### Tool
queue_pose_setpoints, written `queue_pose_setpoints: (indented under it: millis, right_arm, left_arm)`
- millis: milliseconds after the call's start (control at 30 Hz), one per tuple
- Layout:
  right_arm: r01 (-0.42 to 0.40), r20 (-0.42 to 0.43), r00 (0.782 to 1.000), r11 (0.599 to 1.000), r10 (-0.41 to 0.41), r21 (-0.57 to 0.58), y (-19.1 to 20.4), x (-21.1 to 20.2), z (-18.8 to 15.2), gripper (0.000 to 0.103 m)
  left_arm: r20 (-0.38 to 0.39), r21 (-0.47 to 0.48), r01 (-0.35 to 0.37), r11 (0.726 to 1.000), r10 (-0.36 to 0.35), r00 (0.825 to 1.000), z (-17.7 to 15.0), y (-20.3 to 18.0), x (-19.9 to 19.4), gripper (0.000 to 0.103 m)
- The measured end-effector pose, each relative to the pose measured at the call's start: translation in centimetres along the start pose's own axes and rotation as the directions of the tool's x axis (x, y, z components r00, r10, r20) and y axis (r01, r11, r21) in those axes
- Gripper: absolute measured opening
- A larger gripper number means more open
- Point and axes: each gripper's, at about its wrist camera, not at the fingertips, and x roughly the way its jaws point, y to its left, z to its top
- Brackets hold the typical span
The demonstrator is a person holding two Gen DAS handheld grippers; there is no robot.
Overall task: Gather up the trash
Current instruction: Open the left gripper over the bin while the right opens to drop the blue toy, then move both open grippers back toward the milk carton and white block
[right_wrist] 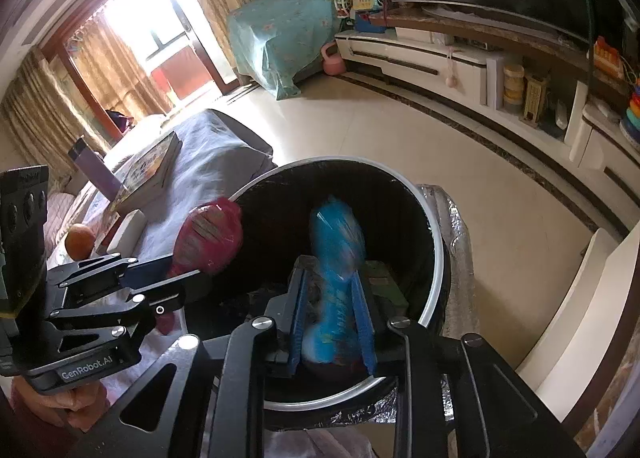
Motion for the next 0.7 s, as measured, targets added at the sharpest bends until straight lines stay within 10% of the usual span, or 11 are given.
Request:
queue_pose_setpoints:
  millis: [700]
  right_arm:
    - [-0.137,0.141,0.98,0.99,0.138,-0.017,8.1,-2.8,-4.4,0.095]
  left_arm:
    - [0.116,-0.192,-0.099,0.976,0.123,0.986,-11.9,6.6,-9.3,0.062]
